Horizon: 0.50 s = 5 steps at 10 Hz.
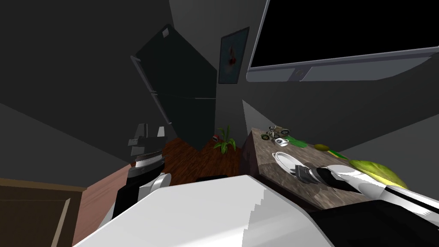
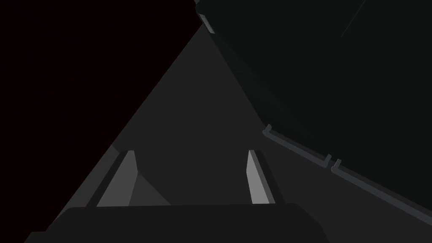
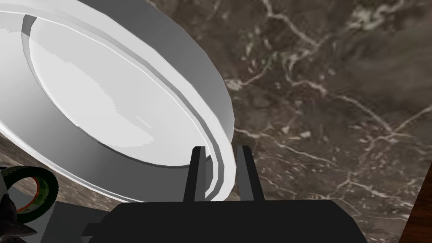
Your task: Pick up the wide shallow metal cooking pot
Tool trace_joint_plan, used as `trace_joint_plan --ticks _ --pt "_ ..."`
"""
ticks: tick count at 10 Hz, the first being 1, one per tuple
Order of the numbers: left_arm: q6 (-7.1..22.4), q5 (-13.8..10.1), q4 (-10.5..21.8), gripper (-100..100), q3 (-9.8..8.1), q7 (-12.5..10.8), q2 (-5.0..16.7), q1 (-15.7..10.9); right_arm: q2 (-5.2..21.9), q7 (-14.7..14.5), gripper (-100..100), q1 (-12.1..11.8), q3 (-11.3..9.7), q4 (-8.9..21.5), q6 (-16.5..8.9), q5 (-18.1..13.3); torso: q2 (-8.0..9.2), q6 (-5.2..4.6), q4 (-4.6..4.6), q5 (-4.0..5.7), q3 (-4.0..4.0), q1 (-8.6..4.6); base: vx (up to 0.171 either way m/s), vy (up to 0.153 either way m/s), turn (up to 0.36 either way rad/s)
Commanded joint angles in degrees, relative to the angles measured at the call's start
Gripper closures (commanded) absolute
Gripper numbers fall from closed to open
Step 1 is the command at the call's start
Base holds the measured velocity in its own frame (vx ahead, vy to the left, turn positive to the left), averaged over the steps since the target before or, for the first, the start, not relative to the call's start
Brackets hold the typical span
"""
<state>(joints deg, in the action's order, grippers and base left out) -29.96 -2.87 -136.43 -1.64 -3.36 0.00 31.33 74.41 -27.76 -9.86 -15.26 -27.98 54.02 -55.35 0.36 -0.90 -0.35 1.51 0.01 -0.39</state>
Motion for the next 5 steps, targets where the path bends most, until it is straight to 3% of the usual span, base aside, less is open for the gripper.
trace_joint_plan --ticks 1,2,3,4,5 --pt "0.0 0.0 0.0 0 0.0 0.0 0.0 0.0 -0.1 0.1 100 -2.9 2.9 -2.5 0.4 -1.6 0.0 0.0 0.0 0.0 0.0 0.0 0.084 0.002 -0.062" --pt "0.0 0.0 0.0 0 0.0 0.0 0.0 0.0 -0.1 0.1 100 -3.7 4.8 -2.5 0.4 -1.6 -0.01 0.01 -0.03 0.06 -0.03 -0.02 0.038 0.009 -0.006" --pt "0.0 0.0 0.0 0 0.0 0.0 0.0 0.0 -0.1 0.1 100 -3.7 5.3 -2.5 0.4 -1.6 0.05 0.07 0.0 0.04 0.01 -0.04 0.009 0.005 0.014" --pt "0.0 0.0 0.0 0 0.0 0.0 0.0 0.0 -1.1 -0.6 100 -6.5 7.6 -4.0 1.7 -4.4 0.14 0.08 0.03 0.01 0.07 -0.03 0.062 -0.003 -0.073" --pt "0.0 0.0 0.0 0 0.0 0.0 0.0 0.0 -1.1 -0.6 100 -6.8 8.9 -4.0 1.7 -5.2 0.1 -0.09 -0.05 0.16 0.02 -0.04 0.084 0.004 -0.057"
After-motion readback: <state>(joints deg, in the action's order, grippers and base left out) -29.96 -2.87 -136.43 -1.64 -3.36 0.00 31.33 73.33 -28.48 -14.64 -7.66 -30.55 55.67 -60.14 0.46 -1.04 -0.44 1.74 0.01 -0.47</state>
